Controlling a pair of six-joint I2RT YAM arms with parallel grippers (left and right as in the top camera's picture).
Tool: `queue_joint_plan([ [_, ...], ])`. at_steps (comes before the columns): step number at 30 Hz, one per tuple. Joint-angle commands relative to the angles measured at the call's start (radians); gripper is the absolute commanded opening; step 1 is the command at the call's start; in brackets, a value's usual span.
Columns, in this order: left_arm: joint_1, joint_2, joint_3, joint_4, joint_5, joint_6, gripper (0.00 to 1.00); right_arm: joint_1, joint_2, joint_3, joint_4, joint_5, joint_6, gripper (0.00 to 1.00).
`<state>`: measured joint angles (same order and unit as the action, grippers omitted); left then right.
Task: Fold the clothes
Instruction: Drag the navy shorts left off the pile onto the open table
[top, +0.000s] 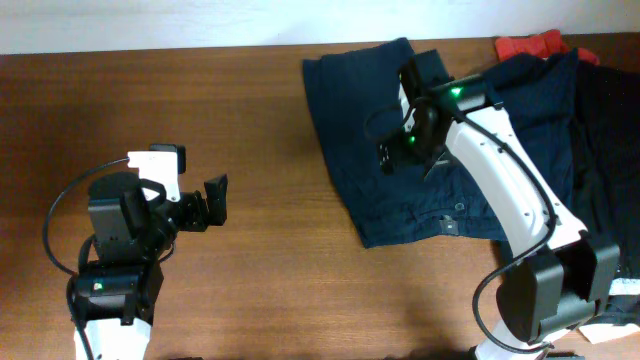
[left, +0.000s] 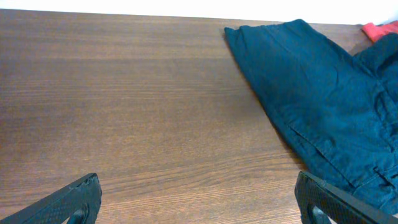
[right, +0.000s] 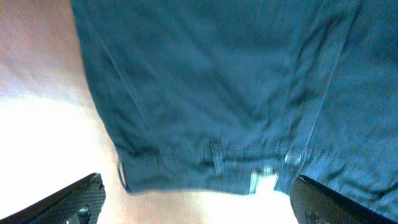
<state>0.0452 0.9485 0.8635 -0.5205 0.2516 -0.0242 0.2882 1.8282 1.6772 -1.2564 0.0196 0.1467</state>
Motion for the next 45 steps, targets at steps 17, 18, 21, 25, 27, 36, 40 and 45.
queue_joint_plan([
  [17, -0.003, 0.001, 0.018, -0.057, 0.023, -0.006, 0.99, 0.216, -0.001, -0.528, 0.409, -0.035, 0.056, 0.84],
  [18, -0.003, 0.001, 0.018, -0.06, 0.023, -0.006, 0.99, 0.22, -0.001, -0.537, 0.418, -0.04, 0.056, 0.84],
  [21, -0.003, 0.001, 0.018, -0.064, 0.023, -0.006, 0.99, 0.237, -0.001, -0.558, 0.446, -0.062, 0.056, 0.72],
  [25, -0.003, 0.001, 0.018, -0.066, 0.023, -0.006, 0.99, 0.274, 0.0, -0.567, 0.46, -0.065, 0.057, 0.16],
  [27, -0.003, 0.001, 0.018, -0.069, 0.023, -0.006, 0.99, 0.285, 0.0, -0.567, 0.461, -0.065, 0.057, 0.04],
  [36, -0.003, 0.001, 0.018, -0.077, 0.023, -0.006, 0.99, 0.334, 0.0, -0.539, 0.636, -0.357, 0.058, 0.04],
  [40, -0.003, 0.001, 0.018, -0.077, 0.023, -0.006, 0.99, 0.402, 0.0, -0.448, 0.868, -0.521, 0.143, 0.04],
  [45, -0.003, 0.001, 0.018, -0.084, 0.023, -0.006, 0.99, 0.433, -0.003, -0.378, 0.766, -0.412, 0.143, 0.8],
])
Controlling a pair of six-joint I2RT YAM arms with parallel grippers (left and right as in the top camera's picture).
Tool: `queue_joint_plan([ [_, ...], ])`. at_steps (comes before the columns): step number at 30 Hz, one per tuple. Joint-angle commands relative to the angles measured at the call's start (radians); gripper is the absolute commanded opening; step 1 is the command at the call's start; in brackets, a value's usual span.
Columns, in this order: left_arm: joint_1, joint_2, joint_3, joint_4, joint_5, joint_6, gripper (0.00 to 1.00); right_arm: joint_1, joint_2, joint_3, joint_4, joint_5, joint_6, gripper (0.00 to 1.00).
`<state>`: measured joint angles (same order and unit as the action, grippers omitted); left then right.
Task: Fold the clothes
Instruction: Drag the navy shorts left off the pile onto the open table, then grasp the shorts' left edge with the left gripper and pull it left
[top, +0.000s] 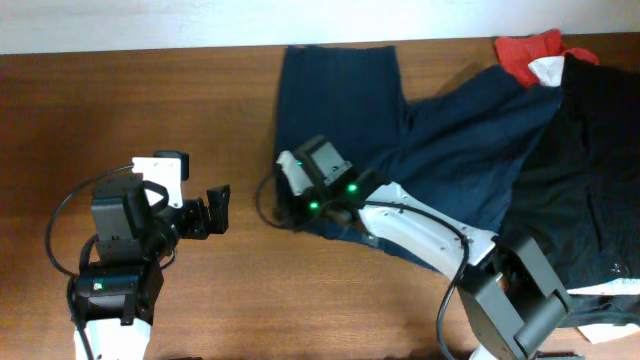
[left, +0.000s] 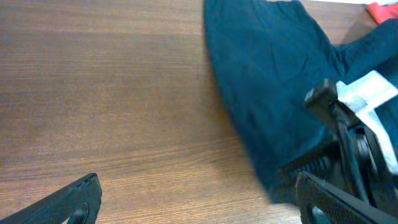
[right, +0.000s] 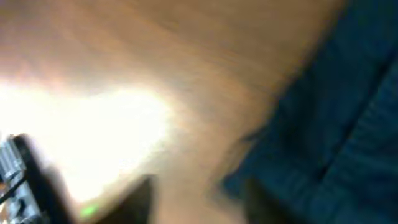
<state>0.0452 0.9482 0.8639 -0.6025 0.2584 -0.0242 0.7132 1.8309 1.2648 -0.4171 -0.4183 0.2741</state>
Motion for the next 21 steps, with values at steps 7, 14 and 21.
queue_joint_plan([
  [7, -0.003, 0.005, 0.018, -0.003, 0.016, -0.042, 0.99, -0.117, -0.087, 0.151, -0.482, 0.472, 0.016, 0.99],
  [14, -0.086, 0.146, 0.014, -0.032, 0.12, -0.099, 0.99, -0.317, -0.19, 0.27, -0.737, 0.561, 0.016, 0.99],
  [21, -0.239, 0.393, 0.014, -0.027, 0.119, -0.105, 0.99, -0.484, -0.213, 0.27, -0.869, 0.561, 0.016, 0.99],
])
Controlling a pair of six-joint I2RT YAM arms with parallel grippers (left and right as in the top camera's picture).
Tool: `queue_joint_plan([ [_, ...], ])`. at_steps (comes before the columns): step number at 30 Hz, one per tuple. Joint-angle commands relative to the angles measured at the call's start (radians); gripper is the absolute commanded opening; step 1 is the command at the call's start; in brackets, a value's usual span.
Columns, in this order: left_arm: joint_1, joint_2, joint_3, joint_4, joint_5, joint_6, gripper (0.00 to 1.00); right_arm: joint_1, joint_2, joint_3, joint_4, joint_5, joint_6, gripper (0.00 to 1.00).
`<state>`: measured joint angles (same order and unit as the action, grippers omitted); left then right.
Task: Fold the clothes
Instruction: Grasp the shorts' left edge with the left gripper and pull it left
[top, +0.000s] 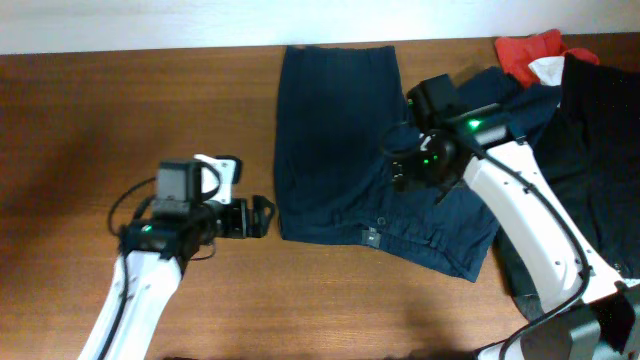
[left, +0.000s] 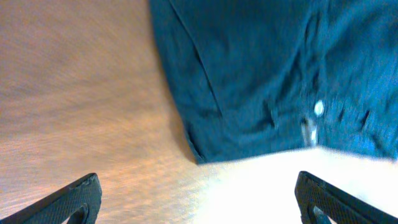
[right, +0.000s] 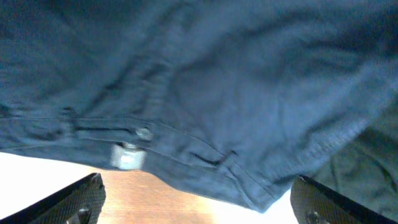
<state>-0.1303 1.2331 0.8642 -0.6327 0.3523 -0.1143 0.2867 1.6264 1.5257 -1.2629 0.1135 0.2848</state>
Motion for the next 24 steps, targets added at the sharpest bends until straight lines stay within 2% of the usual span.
queue_joint_plan([
  [1, -0.083, 0.154, 0.013, 0.011, 0.026, -0.031, 0.99, -0.089, -0.008, 0.01, -0.037, 0.028, 0.005, 0.99],
  [5, -0.138, 0.341, 0.013, 0.058, 0.04, -0.216, 0.99, -0.158, -0.008, 0.01, -0.084, 0.003, 0.002, 0.99],
  [6, -0.151, 0.383, 0.013, 0.085, 0.062, -0.219, 0.99, -0.169, -0.008, 0.01, -0.088, 0.003, 0.002, 0.99],
  [8, -0.179, 0.463, 0.014, 0.142, 0.071, -0.219, 0.89, -0.183, -0.008, 0.01, -0.089, 0.003, 0.002, 0.99],
  [10, -0.185, 0.509, 0.014, 0.184, 0.07, -0.219, 0.63, -0.183, -0.008, 0.009, -0.089, 0.003, 0.002, 0.99],
  [11, -0.185, 0.518, 0.014, 0.202, 0.069, -0.219, 0.25, -0.183, -0.008, 0.009, -0.089, 0.003, 0.002, 0.99],
  [12, -0.185, 0.518, 0.014, 0.213, 0.064, -0.219, 0.08, -0.183, -0.008, 0.009, -0.09, 0.003, 0.002, 0.99],
  [13, -0.184, 0.517, 0.014, 0.226, 0.047, -0.219, 0.0, -0.183, -0.008, 0.009, -0.091, 0.003, 0.002, 0.99],
  [16, -0.158, 0.513, 0.029, 0.228, -0.013, -0.218, 0.0, -0.183, -0.008, 0.009, -0.092, 0.004, 0.002, 0.99],
  [19, -0.071, 0.494, 0.088, 0.146, -0.126, -0.218, 0.0, -0.183, -0.008, 0.009, -0.092, 0.005, 0.002, 0.99],
  [24, 0.171, 0.472, 0.361, 0.002, -0.336, -0.195, 0.0, -0.183, -0.008, 0.009, -0.092, 0.003, 0.002, 0.99],
])
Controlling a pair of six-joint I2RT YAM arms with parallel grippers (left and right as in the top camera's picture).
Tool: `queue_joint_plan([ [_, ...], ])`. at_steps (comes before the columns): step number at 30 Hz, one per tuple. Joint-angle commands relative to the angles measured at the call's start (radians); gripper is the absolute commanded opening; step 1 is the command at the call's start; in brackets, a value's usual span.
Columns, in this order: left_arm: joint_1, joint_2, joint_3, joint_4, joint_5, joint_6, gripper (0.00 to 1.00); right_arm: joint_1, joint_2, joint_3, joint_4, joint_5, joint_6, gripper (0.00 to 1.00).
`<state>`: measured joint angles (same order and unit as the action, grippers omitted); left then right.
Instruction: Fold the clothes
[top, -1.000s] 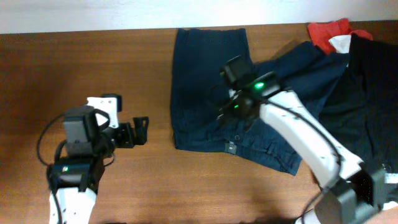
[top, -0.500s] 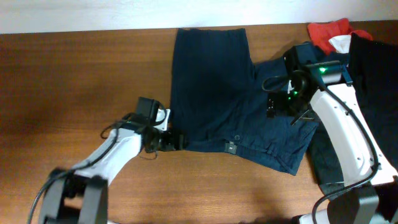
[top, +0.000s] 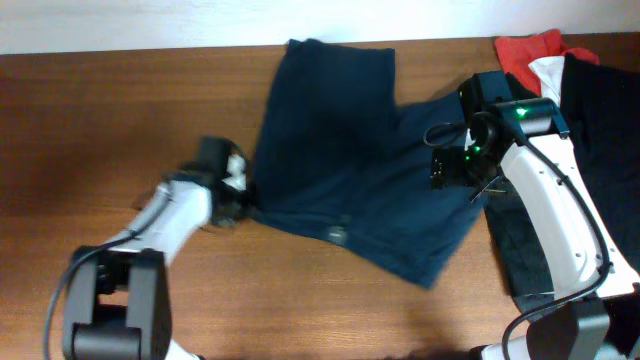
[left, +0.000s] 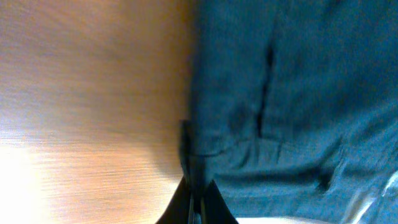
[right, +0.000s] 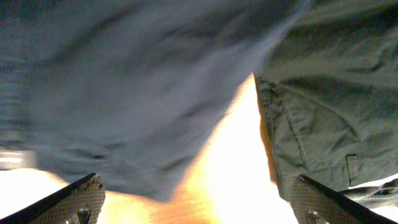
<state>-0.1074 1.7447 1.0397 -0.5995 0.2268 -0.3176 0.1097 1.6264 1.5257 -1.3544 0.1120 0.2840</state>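
Observation:
Navy shorts (top: 340, 160) lie spread on the wooden table, waistband toward the front, their lower edge slanting down to the right. My left gripper (top: 235, 195) is shut on the waistband's left corner; in the left wrist view its fingers (left: 194, 199) pinch the fabric edge of the shorts (left: 280, 93). My right gripper (top: 455, 165) hovers open over the shorts' right edge. In the right wrist view the right gripper (right: 199, 208) has nothing between its fingertips, with the shorts (right: 124, 81) to the left.
A pile of dark clothes (top: 600, 150) covers the table's right side, seen as a dark garment (right: 323, 93) in the right wrist view. A red cloth (top: 525, 47) and a white piece (top: 545, 68) lie at the back right. Bare wood (top: 100, 120) stretches left.
My left gripper, open beside the shorts' front left corner, is now shut on that corner. My right gripper has moved right, from over the shorts' middle to their right edge. The shorts lie skewed.
At first the shorts lay right of centre under my open right gripper, my left arm resting open at the left. Then the right gripper was at their front left corner and they lay further left. Later the left arm reached the corner, and now grips it.

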Motion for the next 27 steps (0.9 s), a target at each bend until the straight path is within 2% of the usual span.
queue_joint_plan([
  [1, 0.205, -0.04, 0.261, -0.038, -0.216, 0.008, 0.0, -0.006, -0.008, 0.009, 0.0, 0.005, 0.002, 0.99],
  [2, 0.243, -0.04, 0.309, -0.039, -0.212, 0.008, 0.01, -0.006, -0.008, 0.009, 0.0, 0.005, 0.002, 0.99],
  [3, 0.272, -0.04, 0.347, -0.04, -0.212, 0.008, 0.17, -0.006, -0.008, 0.009, 0.0, 0.005, 0.003, 0.99],
  [5, 0.329, -0.04, 0.407, -0.041, -0.184, 0.008, 0.99, -0.006, -0.008, 0.009, 0.0, 0.005, 0.003, 0.99],
  [8, 0.359, -0.04, 0.415, -0.129, -0.082, 0.008, 0.99, -0.006, -0.008, 0.009, 0.0, 0.003, 0.002, 0.99],
  [12, 0.337, -0.039, 0.414, -0.449, 0.009, 0.007, 0.99, -0.006, -0.008, 0.009, 0.0, -0.011, 0.002, 0.99],
  [16, 0.284, -0.039, 0.412, -0.667, 0.037, 0.002, 0.99, -0.006, -0.008, 0.009, -0.001, -0.071, 0.002, 0.99],
  [18, 0.254, -0.039, 0.403, -0.758, 0.035, -0.056, 0.99, -0.006, -0.008, 0.009, -0.005, -0.134, 0.004, 0.99],
  [23, 0.188, -0.072, 0.298, -0.779, -0.037, -0.233, 0.99, -0.006, -0.008, -0.027, -0.008, -0.298, 0.157, 0.99],
  [27, 0.154, -0.208, 0.143, -0.724, -0.04, -0.351, 0.99, -0.006, -0.008, -0.154, 0.067, -0.459, 0.207, 0.99],
])
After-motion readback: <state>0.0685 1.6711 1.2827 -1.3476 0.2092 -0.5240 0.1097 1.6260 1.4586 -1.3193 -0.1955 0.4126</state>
